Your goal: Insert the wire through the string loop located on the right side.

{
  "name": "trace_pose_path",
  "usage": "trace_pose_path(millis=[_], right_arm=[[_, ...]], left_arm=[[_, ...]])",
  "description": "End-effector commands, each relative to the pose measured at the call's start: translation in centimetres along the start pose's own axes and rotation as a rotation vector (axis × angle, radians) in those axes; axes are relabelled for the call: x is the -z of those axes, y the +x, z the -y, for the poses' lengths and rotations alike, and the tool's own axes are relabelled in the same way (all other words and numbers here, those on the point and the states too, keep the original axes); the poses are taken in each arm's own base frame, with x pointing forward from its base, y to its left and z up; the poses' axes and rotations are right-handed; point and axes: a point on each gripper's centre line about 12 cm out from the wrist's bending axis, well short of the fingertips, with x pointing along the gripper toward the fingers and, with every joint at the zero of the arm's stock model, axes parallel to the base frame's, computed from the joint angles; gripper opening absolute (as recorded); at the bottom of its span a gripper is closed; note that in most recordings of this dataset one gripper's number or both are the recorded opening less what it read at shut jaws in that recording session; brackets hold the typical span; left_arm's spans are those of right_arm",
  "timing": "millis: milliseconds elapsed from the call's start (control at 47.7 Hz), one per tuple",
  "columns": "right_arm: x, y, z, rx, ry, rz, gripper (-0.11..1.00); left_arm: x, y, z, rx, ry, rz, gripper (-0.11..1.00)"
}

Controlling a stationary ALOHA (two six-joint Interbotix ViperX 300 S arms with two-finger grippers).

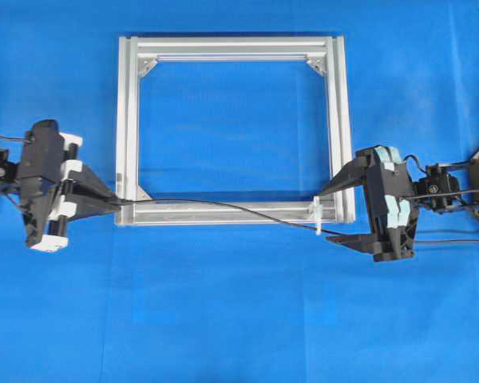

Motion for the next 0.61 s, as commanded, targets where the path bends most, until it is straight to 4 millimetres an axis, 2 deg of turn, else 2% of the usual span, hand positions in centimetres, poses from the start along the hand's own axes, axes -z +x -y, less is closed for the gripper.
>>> trace_pose_path(millis=[0,357,587], right_arm=[[-0.9,-0.2,-0.2,-0.008,-0.001,0.033,0.9],[-1.4,-0.6,-0.3,-0.013,0.003,0.054,0.9],[-1.7,-0.8,-0.4,-0.017,0.002,0.065,0.9]], left_arm=[[-0.2,-0.3,0.2,0.01,0.004,0.015,0.07],[1.7,-0.3,0.1,0.001,0.008,-0.103,0.07],[1.6,-0.3,0.1,0.0,-0.007,-0.098,0.07]])
